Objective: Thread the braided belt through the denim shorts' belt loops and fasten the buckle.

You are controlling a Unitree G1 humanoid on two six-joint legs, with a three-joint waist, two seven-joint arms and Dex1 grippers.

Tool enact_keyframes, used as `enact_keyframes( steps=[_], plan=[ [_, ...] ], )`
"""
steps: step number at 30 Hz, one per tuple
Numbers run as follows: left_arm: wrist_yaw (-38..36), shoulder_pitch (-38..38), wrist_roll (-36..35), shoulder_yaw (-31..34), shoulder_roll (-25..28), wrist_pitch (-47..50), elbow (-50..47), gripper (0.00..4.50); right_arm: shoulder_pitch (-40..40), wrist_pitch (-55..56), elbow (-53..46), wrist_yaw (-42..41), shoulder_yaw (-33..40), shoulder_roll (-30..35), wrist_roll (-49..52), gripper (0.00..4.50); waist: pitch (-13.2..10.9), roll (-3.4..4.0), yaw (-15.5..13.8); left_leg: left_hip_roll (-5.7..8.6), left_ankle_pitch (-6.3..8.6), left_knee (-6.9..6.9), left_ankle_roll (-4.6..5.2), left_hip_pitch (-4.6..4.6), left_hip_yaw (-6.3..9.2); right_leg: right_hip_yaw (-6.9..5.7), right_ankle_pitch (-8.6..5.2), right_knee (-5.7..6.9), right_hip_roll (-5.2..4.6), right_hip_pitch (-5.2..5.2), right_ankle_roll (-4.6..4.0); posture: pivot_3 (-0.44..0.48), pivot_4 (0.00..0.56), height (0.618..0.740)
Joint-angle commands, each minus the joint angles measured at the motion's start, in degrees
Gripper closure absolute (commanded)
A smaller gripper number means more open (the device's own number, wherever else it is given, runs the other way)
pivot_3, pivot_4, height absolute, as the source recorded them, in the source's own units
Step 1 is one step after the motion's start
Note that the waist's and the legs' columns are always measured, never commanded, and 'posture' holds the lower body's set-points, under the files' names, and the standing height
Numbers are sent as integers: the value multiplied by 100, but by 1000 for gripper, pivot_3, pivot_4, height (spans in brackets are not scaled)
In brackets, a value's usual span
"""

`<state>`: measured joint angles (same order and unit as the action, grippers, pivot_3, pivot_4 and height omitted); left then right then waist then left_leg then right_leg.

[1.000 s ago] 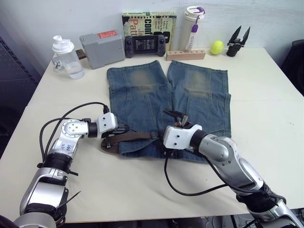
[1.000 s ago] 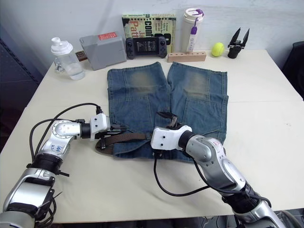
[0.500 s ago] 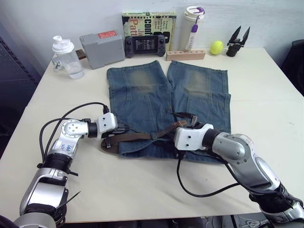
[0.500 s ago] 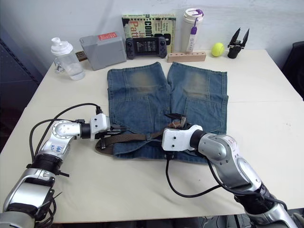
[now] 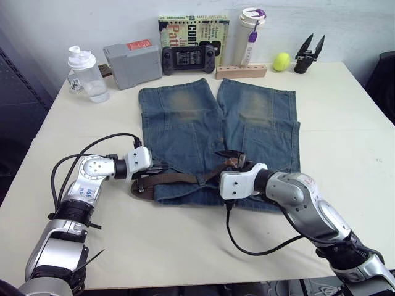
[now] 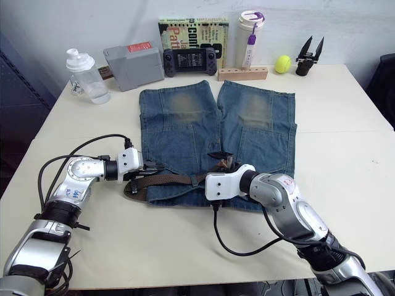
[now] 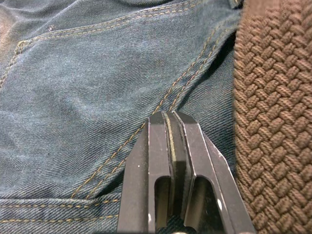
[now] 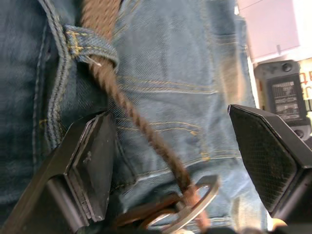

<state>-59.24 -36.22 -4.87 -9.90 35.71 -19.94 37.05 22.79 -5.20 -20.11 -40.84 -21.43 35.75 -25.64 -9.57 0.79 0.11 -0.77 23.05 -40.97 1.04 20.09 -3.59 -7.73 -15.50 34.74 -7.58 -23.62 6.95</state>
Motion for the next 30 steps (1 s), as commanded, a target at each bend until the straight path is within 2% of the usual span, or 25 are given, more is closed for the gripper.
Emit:
enact_keyframes(
  steps=[1,2,3,4,5,7,11,15,20,30],
  plan=[
    [-12,267,339,-109,89,185,172,4500,139,147,152,123,-25,-118,-165,1061,0,0,0,0,0,0,0,0,0,0,0,0,0,0,0,0,150,726],
    [-8,271,337,-102,91,189,169,4500,155,162,181,134,-37,-145,-168,1167,0,0,1,0,0,0,0,0,0,0,0,0,0,0,0,0,150,726],
    [-2,275,338,-96,93,193,169,4500,178,192,193,143,-51,-164,-176,1663,0,0,2,0,0,0,0,0,0,0,0,0,0,0,0,0,150,726],
    [0,282,340,-93,97,193,163,4500,197,216,187,150,-58,-184,-171,1800,0,0,3,0,0,0,0,0,0,0,0,0,0,0,0,0,150,726],
    [2,282,343,-90,99,191,169,4500,221,240,179,150,-72,-203,-164,2242,0,0,3,0,0,0,0,0,0,1,0,0,0,0,0,0,150,726],
    [9,282,344,-86,99,194,168,4500,238,296,121,159,-98,-221,-171,2740,0,0,2,0,0,0,0,0,0,0,0,0,0,0,0,0,150,726],
    [25,264,359,-79,86,193,195,4500,205,316,40,132,-137,-325,-213,4450,0,0,8,-1,0,0,0,0,0,1,0,0,1,0,0,0,150,726],
    [44,275,367,-86,60,187,174,4500,203,90,-9,196,61,-469,-84,4450,0,0,9,-1,0,0,0,0,0,0,0,0,1,0,0,0,150,726],
    [36,277,364,-91,54,174,163,4500,309,-643,14,474,792,-857,269,4450,0,0,4,-1,0,-1,0,0,0,0,0,1,0,0,0,0,150,726],
    [-26,314,346,-127,92,158,118,4500,919,-3309,-383,1558,2846,-2472,1944,4450,-1,1,-14,1,0,-4,0,9,12,-5,0,4,-1,-2,0,0,150,726]
  ],
)
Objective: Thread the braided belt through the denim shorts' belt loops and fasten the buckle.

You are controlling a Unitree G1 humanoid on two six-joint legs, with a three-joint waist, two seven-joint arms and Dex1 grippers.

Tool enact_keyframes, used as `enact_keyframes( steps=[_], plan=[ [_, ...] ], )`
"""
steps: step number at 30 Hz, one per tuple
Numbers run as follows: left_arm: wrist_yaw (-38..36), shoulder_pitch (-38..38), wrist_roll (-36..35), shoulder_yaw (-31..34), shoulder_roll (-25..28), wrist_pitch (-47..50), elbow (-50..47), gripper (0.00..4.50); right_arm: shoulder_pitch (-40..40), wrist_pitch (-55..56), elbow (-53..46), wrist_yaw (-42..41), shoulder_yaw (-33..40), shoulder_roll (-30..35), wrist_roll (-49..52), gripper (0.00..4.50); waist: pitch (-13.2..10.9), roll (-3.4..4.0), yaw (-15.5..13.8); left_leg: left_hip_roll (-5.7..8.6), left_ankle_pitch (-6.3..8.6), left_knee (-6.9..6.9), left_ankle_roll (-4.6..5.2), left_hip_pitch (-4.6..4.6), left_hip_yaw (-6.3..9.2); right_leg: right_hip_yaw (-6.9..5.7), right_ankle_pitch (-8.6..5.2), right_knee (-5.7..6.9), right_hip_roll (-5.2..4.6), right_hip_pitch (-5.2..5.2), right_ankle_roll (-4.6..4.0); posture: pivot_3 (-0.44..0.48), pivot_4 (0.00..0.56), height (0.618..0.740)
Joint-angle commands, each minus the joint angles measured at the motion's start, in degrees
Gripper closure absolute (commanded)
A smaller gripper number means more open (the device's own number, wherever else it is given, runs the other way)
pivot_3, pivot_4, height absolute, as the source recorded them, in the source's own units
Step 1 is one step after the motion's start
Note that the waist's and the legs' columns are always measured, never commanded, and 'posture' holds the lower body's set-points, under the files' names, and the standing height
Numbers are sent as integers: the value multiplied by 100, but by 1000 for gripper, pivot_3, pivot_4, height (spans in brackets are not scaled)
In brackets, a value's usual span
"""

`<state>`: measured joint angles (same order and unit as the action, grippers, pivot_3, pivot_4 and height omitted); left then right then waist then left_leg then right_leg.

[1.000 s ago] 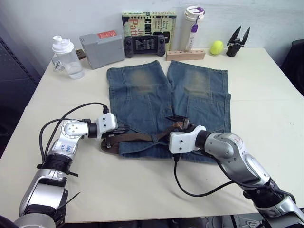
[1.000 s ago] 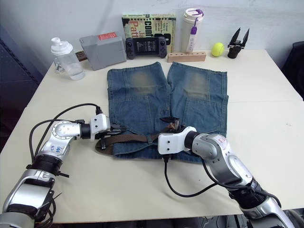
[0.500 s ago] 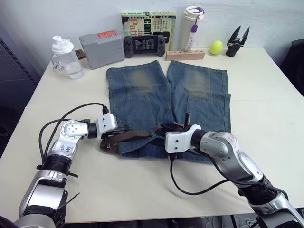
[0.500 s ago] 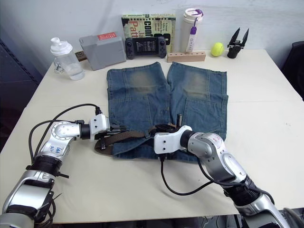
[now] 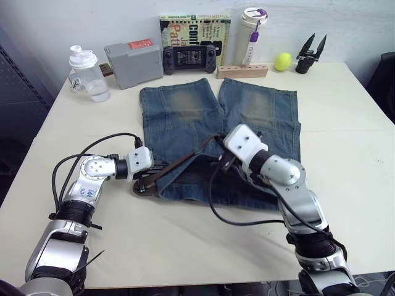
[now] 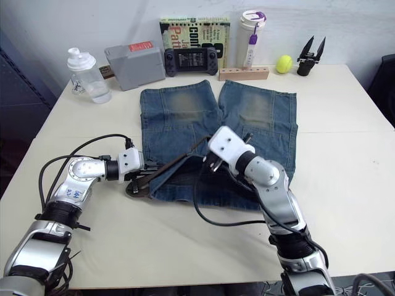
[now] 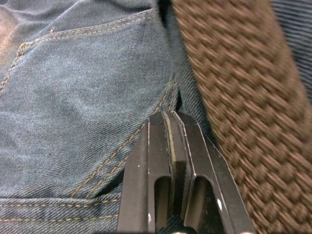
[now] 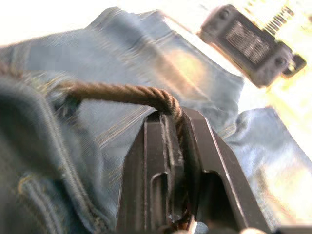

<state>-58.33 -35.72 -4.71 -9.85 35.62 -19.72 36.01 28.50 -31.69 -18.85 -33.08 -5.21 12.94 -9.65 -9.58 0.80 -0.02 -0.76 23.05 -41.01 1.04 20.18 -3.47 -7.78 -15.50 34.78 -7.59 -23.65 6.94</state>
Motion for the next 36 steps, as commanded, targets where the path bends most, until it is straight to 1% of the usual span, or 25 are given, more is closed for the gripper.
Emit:
enact_keyframes(
  steps=[1,5,9,12,13,17,20,22,24,27,30,32,33,34,35,36],
  plan=[
    [-122,266,325,-135,104,137,218,4500,418,-850,-520,911,1412,-283,456,4450,0,0,4,0,0,0,0,0,0,0,0,0,0,0,0,0,150,726],
    [-148,271,302,-143,113,145,203,4500,582,-1390,-579,1363,1882,-425,863,4450,-2,3,3,1,0,1,0,3,0,0,0,0,0,-3,0,0,150,726],
    [-236,289,175,-65,75,274,136,4500,590,-1568,-600,1626,2022,-375,1133,4450,-1,6,13,6,0,5,0,1,0,2,0,0,-4,-2,0,0,150,726],
    [-466,184,-482,298,-71,1079,-116,4500,446,-1537,-666,1656,1900,-253,1194,4450,1,12,15,3,0,6,0,0,-6,4,0,0,-1,-5,0,0,150,726],
    [-480,128,-540,363,-66,1170,-115,4500,378,-1501,-706,1639,1808,-207,1187,4450,1,14,12,3,0,7,0,0,-5,4,0,1,0,-5,0,0,150,726],
    [-569,188,-222,238,103,834,-7,4500,298,-1464,-885,1662,1703,-344,1356,4450,0,15,10,4,0,6,0,4,-4,3,0,1,-2,-7,0,0,150,726],
    [-537,332,104,45,229,491,-11,4500,344,-1395,-939,1768,1802,-533,1512,4450,0,15,14,6,0,7,0,4,-4,3,0,0,-2,-7,0,0,150,726],
    [-521,381,168,27,248,395,-13,4500,364,-1348,-999,1819,1846,-650,1644,4450,0,15,28,5,0,9,0,3,-5,3,0,-1,-2,-8,0,0,150,726],
    [-480,365,74,128,203,430,-70,4500,241,-1091,-1128,1567,1532,-466,1665,4450,1,16,29,3,0,10,0,0,-7,4,0,0,1,-8,0,0,150,726],
    [-390,317,-133,320,167,475,-245,4500,-173,-447,-1285,969,663,235,1322,4450,1,16,27,3,0,11,0,0,-7,6,0,-1,0,-8,0,0,150,726],
    [-445,384,-565,575,191,1022,-804,4500,-498,62,-1346,626,9,829,980,4450,0,15,33,3,0,13,0,-1,-7,5,0,-3,1,-8,0,0,150,726],
    [-519,513,-899,772,321,1514,-1399,3838,-618,321,-1334,497,-304,1148,746,4500,0,14,37,2,0,13,0,0,-11,8,0,-6,1,-8,0,0,150,726],
    [-574,622,-1102,885,417,1806,-1762,3696,-652,492,-1305,440,-453,1326,596,4500,-4,10,48,2,0,13,0,1,-11,8,0,-7,0,-9,0,0,150,726],
    [-606,728,-1292,1007,504,2112,-2112,3258,-666,633,-1270,408,-559,1457,468,4500,-9,7,56,0,0,13,0,5,-11,8,0,-7,0,-15,0,0,150,726],
    [-626,831,-1477,1117,600,2433,-2455,3023,-664,748,-1239,385,-636,1556,379,4500,-13,4,62,0,0,12,0,10,-12,9,0,-7,0,-20,0,0,150,726],
    [-628,892,-1627,1205,662,2674,-2699,2579,-656,830,-1215,371,-685,1621,323,4500,-14,2,60,-1,0,12,0,12,-13,11,0,-7,-1,-23,0,0,150,726]
  ],
)
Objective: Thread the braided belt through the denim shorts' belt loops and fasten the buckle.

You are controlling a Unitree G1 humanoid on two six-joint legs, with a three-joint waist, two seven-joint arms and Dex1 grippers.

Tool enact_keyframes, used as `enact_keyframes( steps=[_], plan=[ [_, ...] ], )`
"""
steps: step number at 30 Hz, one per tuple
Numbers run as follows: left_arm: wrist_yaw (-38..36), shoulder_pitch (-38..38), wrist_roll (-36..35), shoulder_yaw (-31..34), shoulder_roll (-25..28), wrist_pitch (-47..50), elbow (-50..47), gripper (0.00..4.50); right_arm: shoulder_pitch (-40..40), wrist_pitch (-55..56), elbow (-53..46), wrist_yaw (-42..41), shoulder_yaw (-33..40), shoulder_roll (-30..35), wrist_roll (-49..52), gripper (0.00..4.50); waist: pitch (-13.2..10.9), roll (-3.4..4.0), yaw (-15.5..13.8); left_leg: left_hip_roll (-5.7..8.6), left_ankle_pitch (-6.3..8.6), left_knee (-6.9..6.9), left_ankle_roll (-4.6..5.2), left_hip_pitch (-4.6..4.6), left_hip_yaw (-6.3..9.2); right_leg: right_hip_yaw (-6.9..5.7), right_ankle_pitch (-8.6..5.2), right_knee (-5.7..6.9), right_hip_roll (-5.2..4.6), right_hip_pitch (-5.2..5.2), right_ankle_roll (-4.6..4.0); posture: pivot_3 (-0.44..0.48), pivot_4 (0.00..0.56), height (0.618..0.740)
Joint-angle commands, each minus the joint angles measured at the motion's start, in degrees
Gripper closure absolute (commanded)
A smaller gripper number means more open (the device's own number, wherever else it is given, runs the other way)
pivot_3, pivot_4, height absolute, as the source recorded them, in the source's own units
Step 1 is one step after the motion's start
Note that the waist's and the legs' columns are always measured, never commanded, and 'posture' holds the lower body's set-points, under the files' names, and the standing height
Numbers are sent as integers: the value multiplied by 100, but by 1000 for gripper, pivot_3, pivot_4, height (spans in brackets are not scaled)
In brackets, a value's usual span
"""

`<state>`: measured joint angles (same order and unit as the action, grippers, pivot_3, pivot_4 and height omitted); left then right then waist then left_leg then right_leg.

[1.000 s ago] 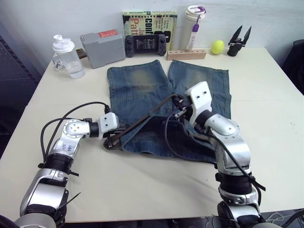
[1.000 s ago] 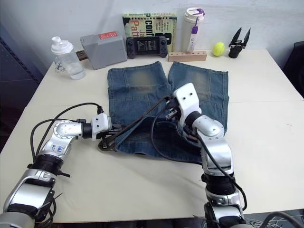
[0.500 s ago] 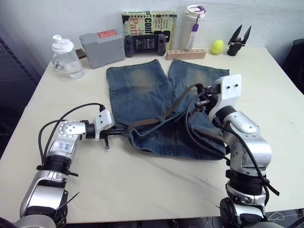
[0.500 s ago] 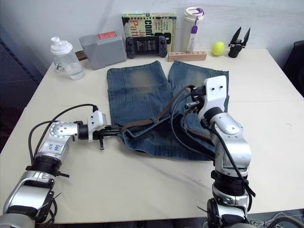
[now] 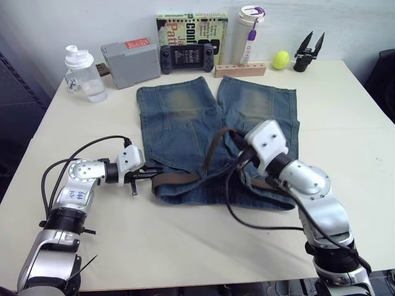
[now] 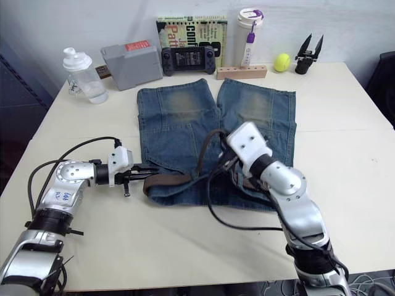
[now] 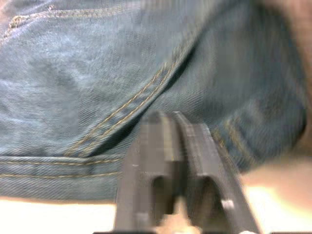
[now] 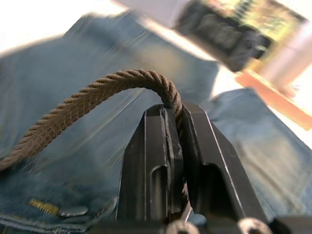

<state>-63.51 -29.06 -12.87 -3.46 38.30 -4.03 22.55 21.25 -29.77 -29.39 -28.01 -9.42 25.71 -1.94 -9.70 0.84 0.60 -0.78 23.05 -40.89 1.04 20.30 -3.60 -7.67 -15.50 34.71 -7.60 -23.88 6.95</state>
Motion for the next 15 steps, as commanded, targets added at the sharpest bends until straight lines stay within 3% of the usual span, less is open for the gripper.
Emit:
enact_keyframes(
  steps=[1,2,3,4,5,8,15],
  plan=[
    [-53,224,-983,674,442,1351,-1594,2546,90,744,-125,-156,-333,425,-541,4500,-2,-4,-2,-1,0,-2,0,0,1,-1,0,1,0,0,0,0,150,726],
    [47,145,-1245,790,455,1670,-1865,2442,117,841,-74,-185,-403,494,-625,4500,-3,-5,-1,-1,0,-3,0,0,2,-2,0,2,1,0,0,0,150,726],
    [159,29,-1491,883,429,1948,-2120,1841,147,950,-17,-208,-466,543,-708,4500,-3,-6,0,-2,0,-3,0,1,1,-1,0,-1,2,1,0,0,150,726],
    [280,-95,-1617,904,373,2132,-2309,1820,181,1051,35,-226,-528,585,-788,4500,-4,-6,1,-2,0,-3,0,1,1,-1,0,0,1,0,0,0,150,726],
    [386,-214,-1655,860,308,2259,-2483,1461,234,1195,86,-276,-620,652,-891,4500,-4,-6,1,-2,0,-3,0,1,1,0,0,0,1,0,0,0,150,726],
    [656,-434,-1592,583,52,2480,-2962,1461,372,1527,195,-349,-842,763,-1136,4500,-5,-8,-43,-1,0,-3,0,0,4,-1,0,0,-1,2,0,0,150,726],
    [1221,-372,-446,-403,-340,2187,-3514,1461,480,1983,363,-400,-1074,738,-1455,4500,-12,-21,-45,1,0,-5,0,0,10,-4,0,-10,2,12,0,0,150,726]
  ],
)
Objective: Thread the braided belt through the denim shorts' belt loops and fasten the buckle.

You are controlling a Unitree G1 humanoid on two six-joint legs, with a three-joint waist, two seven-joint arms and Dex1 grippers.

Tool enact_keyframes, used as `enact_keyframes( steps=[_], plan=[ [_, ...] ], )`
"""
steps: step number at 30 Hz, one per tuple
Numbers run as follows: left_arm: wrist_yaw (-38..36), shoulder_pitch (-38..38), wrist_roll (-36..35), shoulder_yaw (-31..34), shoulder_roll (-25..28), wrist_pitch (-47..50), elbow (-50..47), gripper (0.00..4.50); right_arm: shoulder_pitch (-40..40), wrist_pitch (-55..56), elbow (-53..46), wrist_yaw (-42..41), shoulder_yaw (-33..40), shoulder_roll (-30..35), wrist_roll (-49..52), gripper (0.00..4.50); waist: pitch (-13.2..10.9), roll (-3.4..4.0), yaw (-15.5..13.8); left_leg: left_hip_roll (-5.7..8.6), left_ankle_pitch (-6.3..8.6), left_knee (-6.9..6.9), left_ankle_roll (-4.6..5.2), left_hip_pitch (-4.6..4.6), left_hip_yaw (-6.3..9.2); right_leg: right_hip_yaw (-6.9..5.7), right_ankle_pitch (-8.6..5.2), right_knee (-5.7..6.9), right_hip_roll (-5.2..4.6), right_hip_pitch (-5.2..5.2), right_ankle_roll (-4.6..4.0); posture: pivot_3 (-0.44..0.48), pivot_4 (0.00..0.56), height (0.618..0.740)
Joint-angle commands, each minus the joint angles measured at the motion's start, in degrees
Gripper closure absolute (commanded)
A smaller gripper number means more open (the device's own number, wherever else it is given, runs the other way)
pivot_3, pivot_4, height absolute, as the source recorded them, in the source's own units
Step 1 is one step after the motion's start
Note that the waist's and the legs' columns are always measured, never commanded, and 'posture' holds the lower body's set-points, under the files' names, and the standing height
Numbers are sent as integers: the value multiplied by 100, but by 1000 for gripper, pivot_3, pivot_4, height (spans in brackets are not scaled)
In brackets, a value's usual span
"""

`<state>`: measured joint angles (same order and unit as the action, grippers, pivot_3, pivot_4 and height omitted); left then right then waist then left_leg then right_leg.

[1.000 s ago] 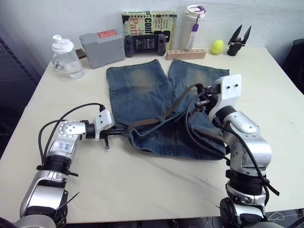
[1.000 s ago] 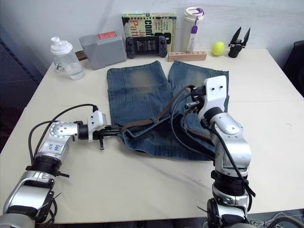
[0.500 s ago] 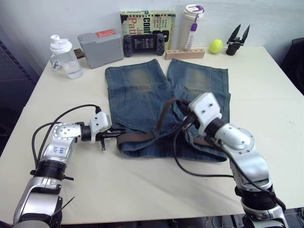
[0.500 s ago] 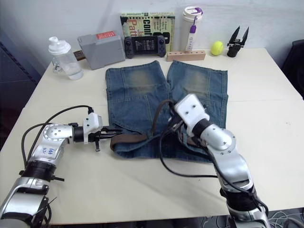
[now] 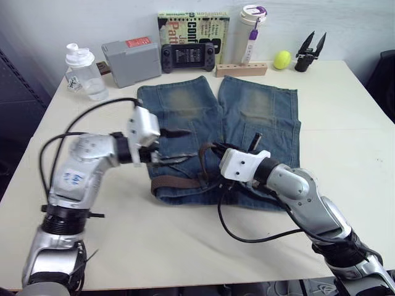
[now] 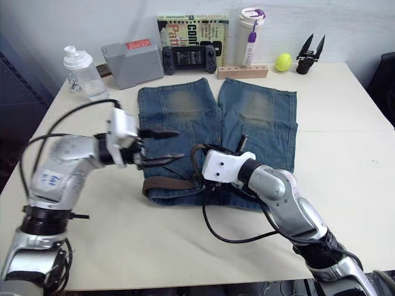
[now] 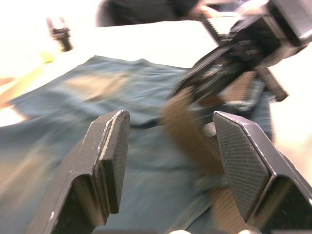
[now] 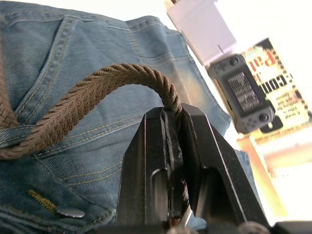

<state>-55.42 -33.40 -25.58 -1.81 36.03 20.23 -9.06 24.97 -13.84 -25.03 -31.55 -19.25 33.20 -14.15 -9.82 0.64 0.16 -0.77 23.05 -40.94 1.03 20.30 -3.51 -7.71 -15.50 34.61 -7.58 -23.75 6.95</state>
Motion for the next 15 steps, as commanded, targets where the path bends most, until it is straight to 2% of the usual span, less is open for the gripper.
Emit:
enact_keyframes(
  steps=[1,15],
  plan=[
    [491,59,892,-594,-156,-244,-344,1461,105,429,-68,-58,-88,-17,-251,4500,0,-1,2,-2,0,0,0,0,-2,1,0,-1,2,0,0,0,150,726],
    [1109,-137,2057,-918,-575,-928,337,1461,3,723,-70,-224,-75,-154,-476,4500,-1,-2,-15,-3,0,-2,0,2,-2,0,0,-5,3,0,0,0,150,726]
  ],
)
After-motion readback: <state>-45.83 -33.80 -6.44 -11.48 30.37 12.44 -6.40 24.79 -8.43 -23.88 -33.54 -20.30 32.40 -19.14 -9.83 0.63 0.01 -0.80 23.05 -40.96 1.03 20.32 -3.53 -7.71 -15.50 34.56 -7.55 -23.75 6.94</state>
